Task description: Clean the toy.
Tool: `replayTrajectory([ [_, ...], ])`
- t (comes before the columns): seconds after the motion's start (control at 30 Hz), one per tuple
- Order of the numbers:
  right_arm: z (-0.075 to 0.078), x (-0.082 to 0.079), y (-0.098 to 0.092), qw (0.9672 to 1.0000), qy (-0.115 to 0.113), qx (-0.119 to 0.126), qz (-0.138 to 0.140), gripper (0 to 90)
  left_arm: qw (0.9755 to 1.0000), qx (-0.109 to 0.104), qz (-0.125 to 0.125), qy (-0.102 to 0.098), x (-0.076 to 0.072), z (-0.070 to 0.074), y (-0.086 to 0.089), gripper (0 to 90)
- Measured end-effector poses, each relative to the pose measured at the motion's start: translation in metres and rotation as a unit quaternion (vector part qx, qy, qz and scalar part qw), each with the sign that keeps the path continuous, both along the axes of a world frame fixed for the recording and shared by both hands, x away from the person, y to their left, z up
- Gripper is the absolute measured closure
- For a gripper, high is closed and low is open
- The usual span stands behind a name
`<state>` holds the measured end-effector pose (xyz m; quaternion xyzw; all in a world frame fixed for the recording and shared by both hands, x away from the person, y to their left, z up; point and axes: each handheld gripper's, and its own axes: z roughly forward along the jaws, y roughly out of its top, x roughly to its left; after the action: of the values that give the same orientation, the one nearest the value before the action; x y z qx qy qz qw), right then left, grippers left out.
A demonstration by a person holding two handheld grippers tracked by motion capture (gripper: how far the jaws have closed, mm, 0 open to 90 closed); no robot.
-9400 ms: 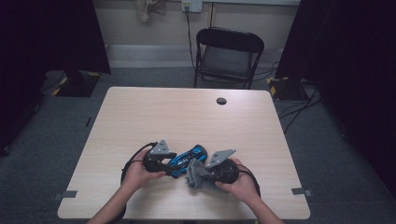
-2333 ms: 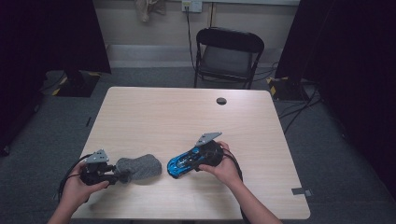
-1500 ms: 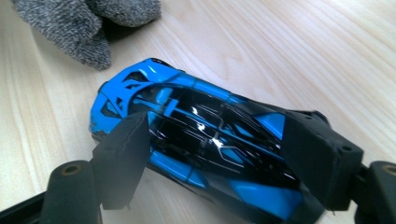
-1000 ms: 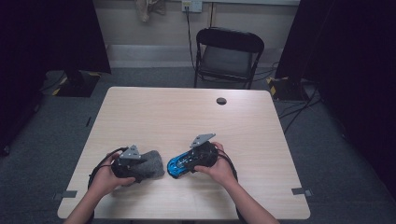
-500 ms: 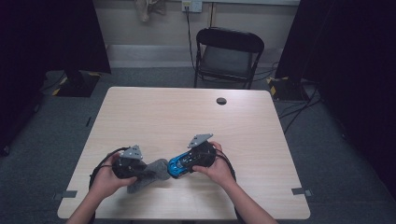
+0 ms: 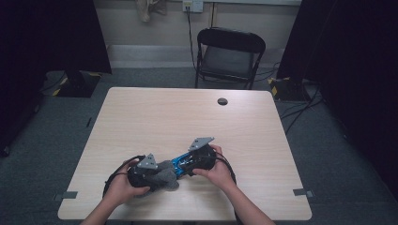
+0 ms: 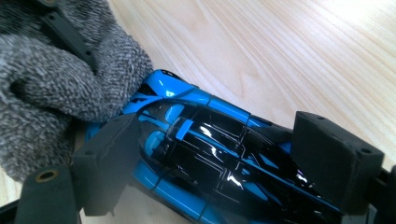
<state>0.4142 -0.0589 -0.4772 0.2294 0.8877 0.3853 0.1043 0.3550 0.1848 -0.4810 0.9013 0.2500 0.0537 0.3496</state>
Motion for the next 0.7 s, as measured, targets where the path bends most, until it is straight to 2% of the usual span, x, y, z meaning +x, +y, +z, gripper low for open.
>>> replayTrajectory([
  [0.07, 0.0, 0.0, 0.001, 1.0, 0.0, 0.002, 0.003, 16.0, 1.0, 0.002, 0.007, 0.0, 0.001, 0.0, -0.003, 45.6],
  [0.13, 0.001, 0.0, 0.002, 1.0, 0.001, -0.002, 0.002, 16.1, 0.9999, 0.007, 0.015, 0.001, 0.002, 0.0, -0.004, 48.8],
  [0.2, 0.001, -0.001, 0.003, 1.0, -0.002, -0.006, 0.006, 15.9, 0.9996, 0.007, 0.027, 0.005, 0.004, 0.002, -0.004, 61.9],
  [0.3, 0.0, -0.001, 0.003, 1.0, -0.001, -0.005, 0.006, 15.9, 0.9985, -0.003, 0.051, 0.021, 0.008, 0.002, -0.002, 69.3],
  [0.43, 0.001, -0.001, 0.003, 1.0, -0.001, -0.007, 0.007, 16.0, 0.9973, 0.008, 0.071, 0.017, 0.011, 0.006, 0.005, 71.5],
  [0.47, 0.001, -0.001, 0.003, 0.9999, 0.0, -0.007, 0.008, 16.0, 0.9968, 0.002, 0.077, 0.022, 0.013, 0.006, 0.008, 71.6],
  [0.53, 0.0, -0.001, 0.003, 1.0, -0.001, -0.005, 0.008, 16.1, 0.9965, 0.005, 0.08, 0.021, 0.016, 0.006, 0.013, 71.7],
  [0.6, 0.0, -0.001, 0.002, 1.0, -0.002, -0.005, 0.008, 16.1, 0.9955, -0.006, 0.091, 0.026, 0.02, 0.004, 0.016, 71.7],
  [0.7, 0.0, -0.001, 0.002, 1.0, -0.001, -0.005, 0.008, 16.0, 0.9951, 0.002, 0.097, 0.019, 0.026, 0.005, 0.015, 71.7],
])
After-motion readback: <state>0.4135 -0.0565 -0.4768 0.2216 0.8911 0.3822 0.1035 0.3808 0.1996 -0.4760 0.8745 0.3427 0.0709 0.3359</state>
